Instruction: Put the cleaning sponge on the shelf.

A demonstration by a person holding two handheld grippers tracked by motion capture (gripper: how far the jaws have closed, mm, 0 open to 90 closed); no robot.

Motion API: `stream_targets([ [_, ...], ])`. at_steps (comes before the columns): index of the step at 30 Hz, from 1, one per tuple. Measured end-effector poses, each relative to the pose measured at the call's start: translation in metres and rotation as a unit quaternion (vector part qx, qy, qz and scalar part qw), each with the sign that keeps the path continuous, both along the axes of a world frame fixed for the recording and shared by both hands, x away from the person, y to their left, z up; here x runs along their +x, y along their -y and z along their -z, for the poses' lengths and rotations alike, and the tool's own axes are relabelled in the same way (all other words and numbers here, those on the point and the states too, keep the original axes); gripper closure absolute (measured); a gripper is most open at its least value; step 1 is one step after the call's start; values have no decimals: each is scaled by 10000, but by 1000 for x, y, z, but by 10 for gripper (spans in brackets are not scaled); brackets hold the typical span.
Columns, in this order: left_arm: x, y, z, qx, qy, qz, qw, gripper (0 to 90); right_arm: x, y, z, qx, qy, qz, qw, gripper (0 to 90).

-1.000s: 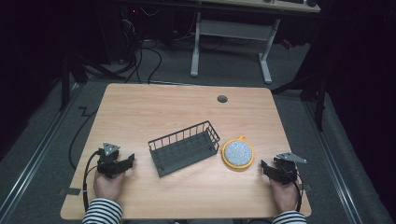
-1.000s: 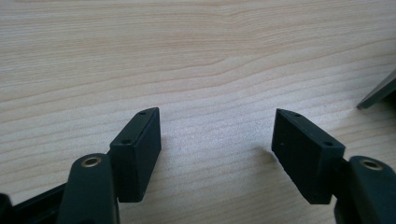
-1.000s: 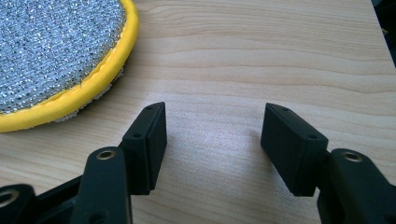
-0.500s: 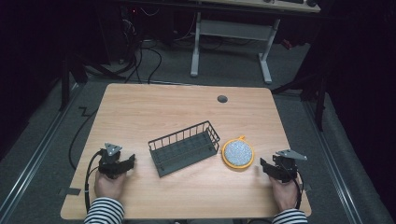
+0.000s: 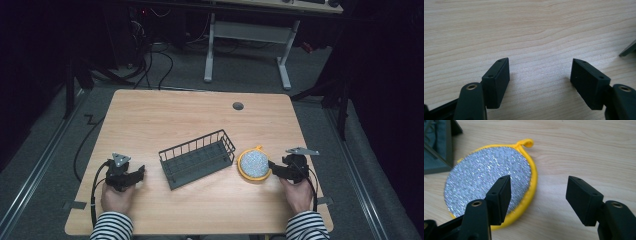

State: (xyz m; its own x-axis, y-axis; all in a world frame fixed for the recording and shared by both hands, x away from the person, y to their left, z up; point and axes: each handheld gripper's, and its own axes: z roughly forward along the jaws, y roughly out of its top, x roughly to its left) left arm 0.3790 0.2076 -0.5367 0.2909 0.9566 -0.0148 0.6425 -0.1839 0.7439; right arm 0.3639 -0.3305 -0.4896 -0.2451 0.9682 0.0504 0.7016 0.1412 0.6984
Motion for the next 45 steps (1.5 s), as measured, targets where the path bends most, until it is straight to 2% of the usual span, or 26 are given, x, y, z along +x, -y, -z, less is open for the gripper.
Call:
stream_targets([
  [5, 0, 0, 0, -7, 8, -25, 10000, 329, 13, -11, -3, 140, -113, -100, 9998, 366],
  [11, 0, -1, 0, -25, -3, -20, 10000, 331, 21, -18, 0, 146, -289, -113, 9994, 375],
  [16, 0, -1, 0, -35, 1, -29, 10000, 336, 26, -20, 2, 207, -404, -31, 9990, 399],
  [20, 0, -1, 0, -19, 5, -40, 10000, 339, 28, -21, 4, 177, -406, -3, 9990, 411],
  [30, 0, 0, 0, -12, 5, -41, 10000, 342, 36, -16, 14, 481, -786, -37, 9957, 419],
  [33, 1, -1, 0, -39, 12, -51, 10000, 342, 39, -14, 15, 678, -987, -102, 9927, 477],
  [37, 0, -1, 0, -53, 6, -47, 10000, 341, 43, -13, 14, 699, -1169, -151, 9906, 517],
  [39, 1, -1, 0, -60, 7, -46, 10000, 340, 44, -13, 14, 704, -1188, -186, 9902, 535],
  [41, 1, -1, 0, -74, 9, -48, 10000, 341, 45, -12, 14, 789, -1263, -187, 9887, 567],
  [45, 1, -1, 0, -77, 8, -47, 10000, 340, 46, -14, 11, 658, -1325, -256, 9887, 636],
])
